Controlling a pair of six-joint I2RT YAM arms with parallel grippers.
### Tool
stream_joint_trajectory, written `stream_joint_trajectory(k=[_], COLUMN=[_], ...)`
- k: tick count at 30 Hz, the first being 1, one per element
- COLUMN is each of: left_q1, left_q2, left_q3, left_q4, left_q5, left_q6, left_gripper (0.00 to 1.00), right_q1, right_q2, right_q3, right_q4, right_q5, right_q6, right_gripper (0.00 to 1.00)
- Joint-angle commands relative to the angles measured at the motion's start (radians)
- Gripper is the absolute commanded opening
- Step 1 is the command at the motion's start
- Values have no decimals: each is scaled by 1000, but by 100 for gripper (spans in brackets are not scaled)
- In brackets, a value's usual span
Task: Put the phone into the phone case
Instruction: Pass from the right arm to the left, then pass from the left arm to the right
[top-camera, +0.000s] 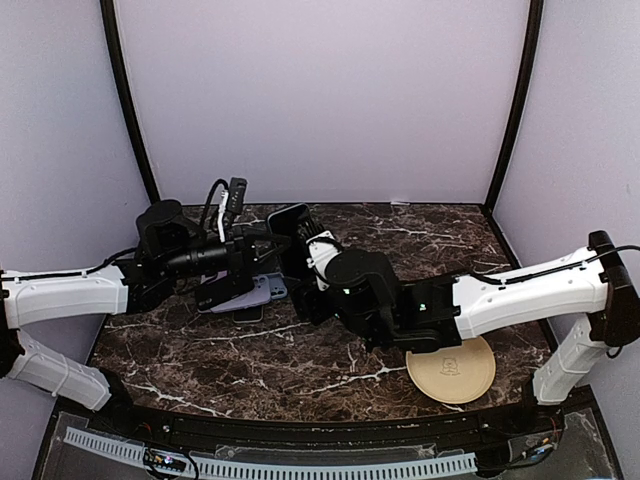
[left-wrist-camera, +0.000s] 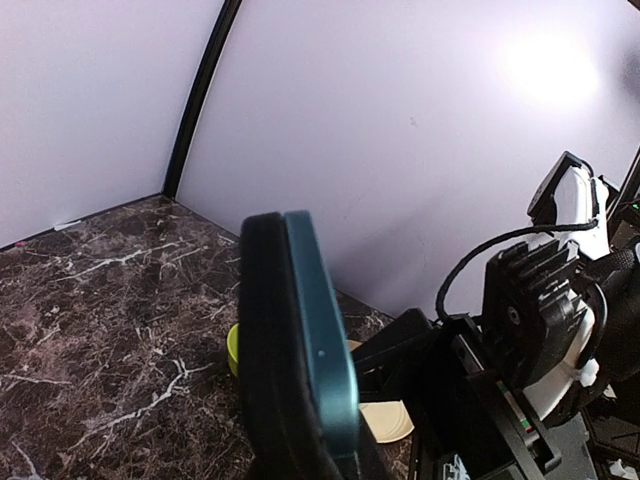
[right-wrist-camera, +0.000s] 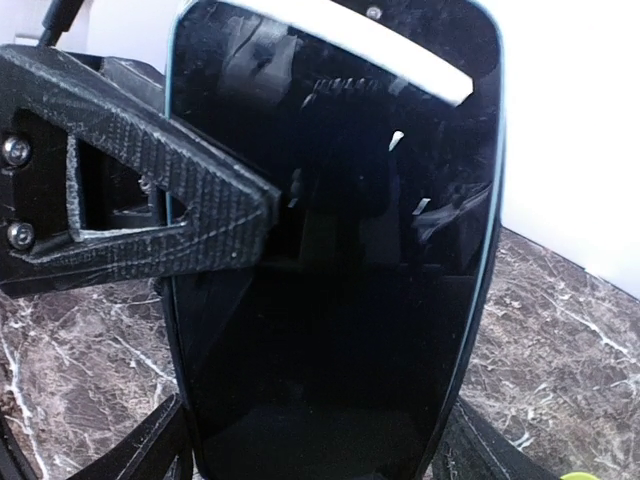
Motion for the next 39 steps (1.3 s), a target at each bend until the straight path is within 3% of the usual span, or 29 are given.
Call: stream_joint_trajectory(k=[1, 4, 9, 12, 15, 19, 21, 24, 29, 39], left_q1=[5, 4, 2, -8, -26, -63, -99, -145, -173, -174], left_q2=[-12, -12, -23, -35, -44, -55, -54, -50, -36, -34], left_q3=[-2, 4, 11, 21, 30, 41, 52, 55, 63, 65], left_q4=[14, 1, -30, -70, -100, -154, -237, -296, -324, -328], left_q5=[16, 21, 17, 15, 38, 129, 163, 193, 193, 168], left_q6=[38, 51, 105, 153, 227, 341, 438, 545, 565, 566], left_gripper=[4, 0, 0, 0, 0, 0, 0, 0, 0, 0], right_q1=[10, 8, -2, -30, -101, -220, -242, -248, -248, -248], right_q2=[-33, -53, -97, -146, -221, -299, -298, -259, -150, -98], right_q3=[19, 2, -13, -30, -58, -33, 37, 144, 295, 280], right_q4=[99, 96, 11, -66, -119, -241, -359, -499, -677, -623], right_q5=[-16, -42, -68, -116, -365, -822, -932, -996, -1085, -1089], right_q6=[-11, -19, -31, -20, -9, -83, -164, -264, -333, -312], right_gripper=[35, 44, 85, 98, 99, 99, 99, 99, 86, 68])
